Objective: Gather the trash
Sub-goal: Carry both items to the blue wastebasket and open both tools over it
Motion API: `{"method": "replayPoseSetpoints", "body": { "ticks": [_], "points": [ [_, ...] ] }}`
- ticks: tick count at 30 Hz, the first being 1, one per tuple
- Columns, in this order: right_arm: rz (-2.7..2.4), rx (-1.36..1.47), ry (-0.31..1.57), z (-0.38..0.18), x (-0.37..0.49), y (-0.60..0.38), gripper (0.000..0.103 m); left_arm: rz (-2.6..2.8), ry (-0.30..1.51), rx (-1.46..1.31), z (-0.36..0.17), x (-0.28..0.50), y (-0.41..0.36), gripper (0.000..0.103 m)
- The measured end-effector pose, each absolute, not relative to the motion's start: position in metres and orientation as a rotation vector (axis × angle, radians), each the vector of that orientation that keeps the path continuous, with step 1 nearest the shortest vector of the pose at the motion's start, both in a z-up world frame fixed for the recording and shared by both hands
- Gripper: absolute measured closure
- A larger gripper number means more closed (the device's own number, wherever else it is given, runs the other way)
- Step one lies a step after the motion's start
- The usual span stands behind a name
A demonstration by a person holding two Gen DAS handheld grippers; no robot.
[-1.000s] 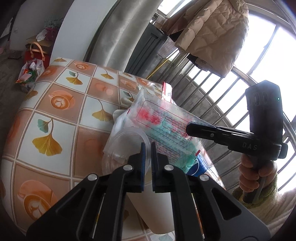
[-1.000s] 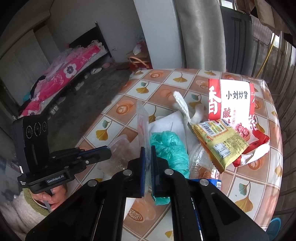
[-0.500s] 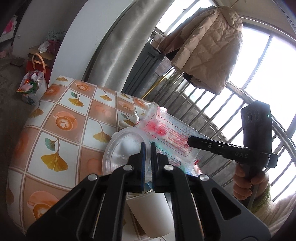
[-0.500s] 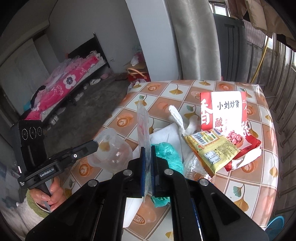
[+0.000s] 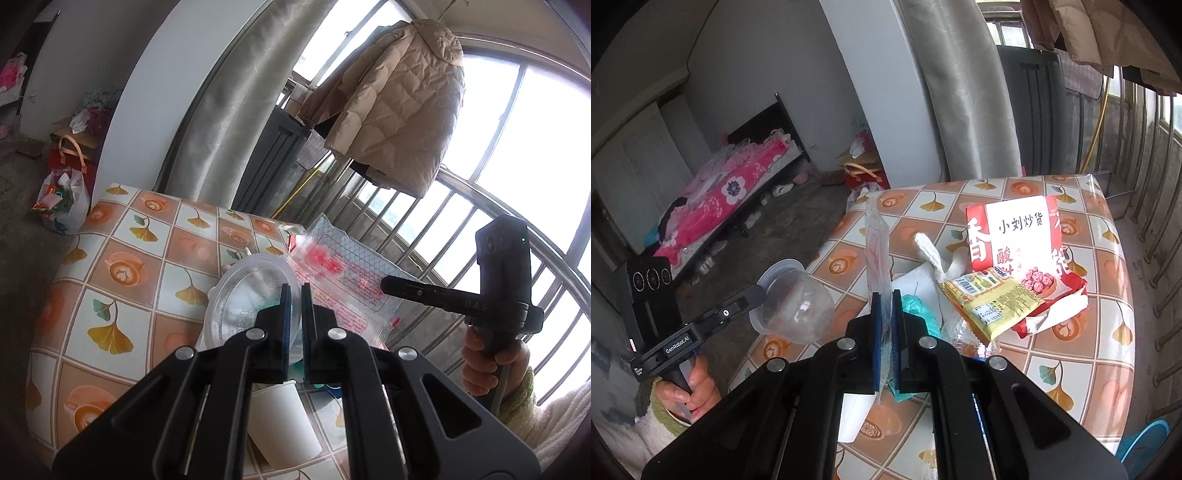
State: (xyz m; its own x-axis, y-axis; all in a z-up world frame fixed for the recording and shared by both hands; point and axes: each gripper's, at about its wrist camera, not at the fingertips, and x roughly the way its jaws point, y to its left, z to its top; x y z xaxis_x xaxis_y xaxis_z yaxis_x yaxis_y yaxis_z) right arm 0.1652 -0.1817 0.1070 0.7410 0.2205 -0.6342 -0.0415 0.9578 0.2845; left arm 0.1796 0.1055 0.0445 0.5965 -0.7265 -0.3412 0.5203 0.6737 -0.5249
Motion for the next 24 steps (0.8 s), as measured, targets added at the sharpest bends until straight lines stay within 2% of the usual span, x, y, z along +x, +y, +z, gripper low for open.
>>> {"method": "replayPoseSetpoints", "body": {
  "ticks": [12, 24],
  "points": [
    [0.049, 0.358, 0.605, 0.13, 0.084, -0.244, 0.098, -0.841, 0.525, -0.297, 0.084, 0.134, 0.054, 0.1],
    [-0.25, 0.508, 0.5, 0.121, -0.048, -0.348, 0.098, -1.128, 0.594, -0.197, 0.096, 0.097, -0.096, 0.1]
  ]
}}
